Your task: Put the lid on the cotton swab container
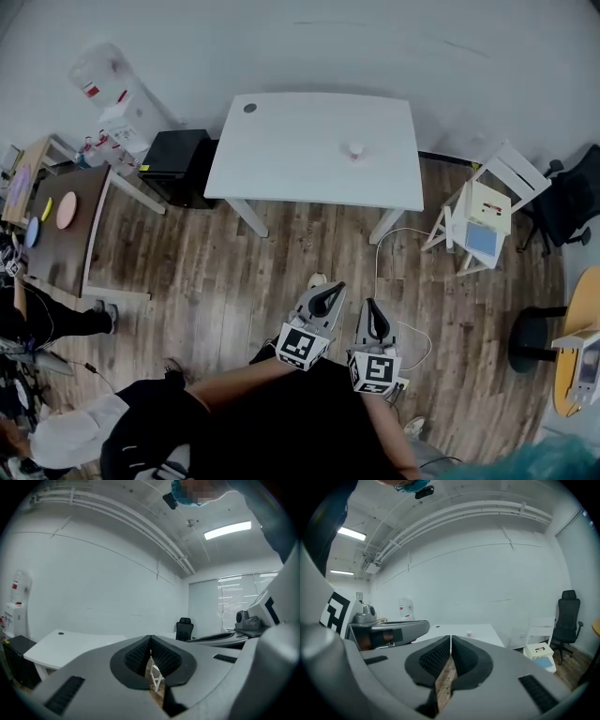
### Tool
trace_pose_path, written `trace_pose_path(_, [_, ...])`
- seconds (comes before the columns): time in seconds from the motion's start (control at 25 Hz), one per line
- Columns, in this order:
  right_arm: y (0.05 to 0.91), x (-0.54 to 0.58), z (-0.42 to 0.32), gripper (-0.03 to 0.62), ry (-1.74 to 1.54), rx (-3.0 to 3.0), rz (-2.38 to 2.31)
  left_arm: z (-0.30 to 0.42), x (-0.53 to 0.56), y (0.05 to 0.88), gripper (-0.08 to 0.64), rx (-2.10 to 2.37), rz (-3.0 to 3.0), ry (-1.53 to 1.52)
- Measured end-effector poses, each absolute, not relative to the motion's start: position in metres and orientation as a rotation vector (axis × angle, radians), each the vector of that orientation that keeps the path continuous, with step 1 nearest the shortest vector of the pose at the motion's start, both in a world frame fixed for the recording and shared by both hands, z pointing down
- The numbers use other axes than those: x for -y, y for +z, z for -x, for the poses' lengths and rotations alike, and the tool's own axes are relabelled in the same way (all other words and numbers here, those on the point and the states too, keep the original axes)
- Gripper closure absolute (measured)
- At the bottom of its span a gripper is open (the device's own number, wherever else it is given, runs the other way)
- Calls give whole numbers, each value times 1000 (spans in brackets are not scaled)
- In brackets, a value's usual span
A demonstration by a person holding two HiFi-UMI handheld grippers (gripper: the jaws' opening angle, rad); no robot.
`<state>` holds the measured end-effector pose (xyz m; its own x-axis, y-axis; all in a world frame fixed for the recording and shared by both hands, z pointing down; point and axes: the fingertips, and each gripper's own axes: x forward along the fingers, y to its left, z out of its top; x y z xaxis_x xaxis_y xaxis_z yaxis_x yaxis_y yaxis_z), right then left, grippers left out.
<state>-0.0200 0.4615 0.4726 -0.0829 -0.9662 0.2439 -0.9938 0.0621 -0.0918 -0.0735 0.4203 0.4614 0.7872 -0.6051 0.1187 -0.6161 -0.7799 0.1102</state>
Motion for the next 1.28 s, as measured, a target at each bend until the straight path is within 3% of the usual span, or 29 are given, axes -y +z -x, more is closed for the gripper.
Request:
trace_pose_path(0.72, [446, -231, -52, 559, 262, 2104, -2180, 29, -180, 442, 546, 945, -2815, -30])
trace_pose_path(1.28, [461, -104, -23, 558, 300, 2102, -2077, 56, -71, 455, 546, 1013, -2833, 66])
